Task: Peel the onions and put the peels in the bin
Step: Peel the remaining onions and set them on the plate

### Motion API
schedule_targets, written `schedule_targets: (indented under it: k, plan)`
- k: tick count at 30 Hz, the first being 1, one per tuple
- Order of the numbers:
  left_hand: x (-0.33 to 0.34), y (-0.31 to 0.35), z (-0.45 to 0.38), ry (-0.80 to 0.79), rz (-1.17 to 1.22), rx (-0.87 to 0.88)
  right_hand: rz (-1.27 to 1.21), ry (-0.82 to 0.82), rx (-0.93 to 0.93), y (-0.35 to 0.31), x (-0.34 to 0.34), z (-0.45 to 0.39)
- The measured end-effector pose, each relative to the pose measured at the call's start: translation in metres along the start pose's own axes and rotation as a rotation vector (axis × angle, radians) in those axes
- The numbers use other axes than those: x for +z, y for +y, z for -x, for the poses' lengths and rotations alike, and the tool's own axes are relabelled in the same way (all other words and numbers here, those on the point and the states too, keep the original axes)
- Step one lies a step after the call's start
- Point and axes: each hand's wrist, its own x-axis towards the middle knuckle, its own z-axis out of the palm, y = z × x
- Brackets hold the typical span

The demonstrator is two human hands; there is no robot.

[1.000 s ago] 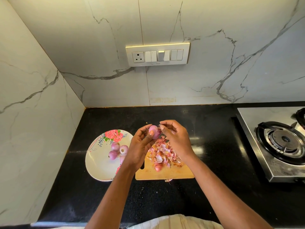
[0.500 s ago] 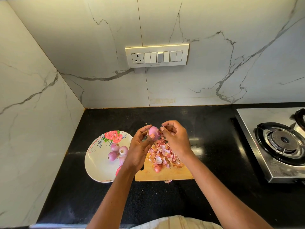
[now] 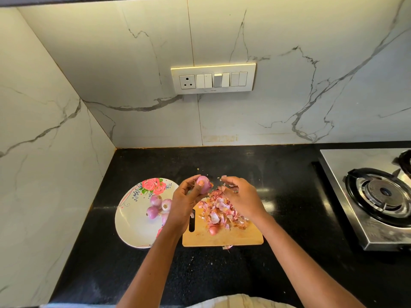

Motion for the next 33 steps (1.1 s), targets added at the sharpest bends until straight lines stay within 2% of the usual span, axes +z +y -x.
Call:
schedule_targets:
  k: [4, 7, 10, 12, 16, 20, 23, 28, 33]
  plan:
    - [0.004, 0.000, -0.002, 0.130, -0.267, 0.078, -0.112, -0.128, -0.078, -0.012, 0.001, 0.003]
    - [0.008, 0.001, -0.003, 0.070, -0.317, 0.101, -0.154, -0.126, -0.129, -0.017, 0.008, 0.004]
    - [0.008, 0.002, -0.003, -0.012, -0.230, 0.084, -0.261, -0.048, -0.079, -0.013, 0.005, 0.000]
    - [0.005, 0.006, -0.004, -0.025, -0.130, 0.071, -0.332, -0.057, -0.060, -0.016, 0.003, -0.001]
    - [0.002, 0.010, -0.004, -0.063, -0.146, 0.076, -0.384, -0.092, -0.071, -0.017, 0.003, -0.002]
    - [0.002, 0.009, -0.002, -0.069, -0.048, 0.057, -0.320, -0.085, -0.090, -0.018, -0.002, -0.002]
    - [0.004, 0.010, -0.001, -0.083, 0.030, 0.024, -0.369, -0.062, -0.107, -0.022, -0.006, -0.004]
    - [0.004, 0.009, -0.001, -0.075, -0.016, 0.057, -0.374, -0.058, -0.118, -0.025, -0.006, -0.009]
    - [0.007, 0.006, 0.002, -0.098, 0.029, 0.056, -0.253, 0.071, -0.179, -0.024, -0.004, -0.008]
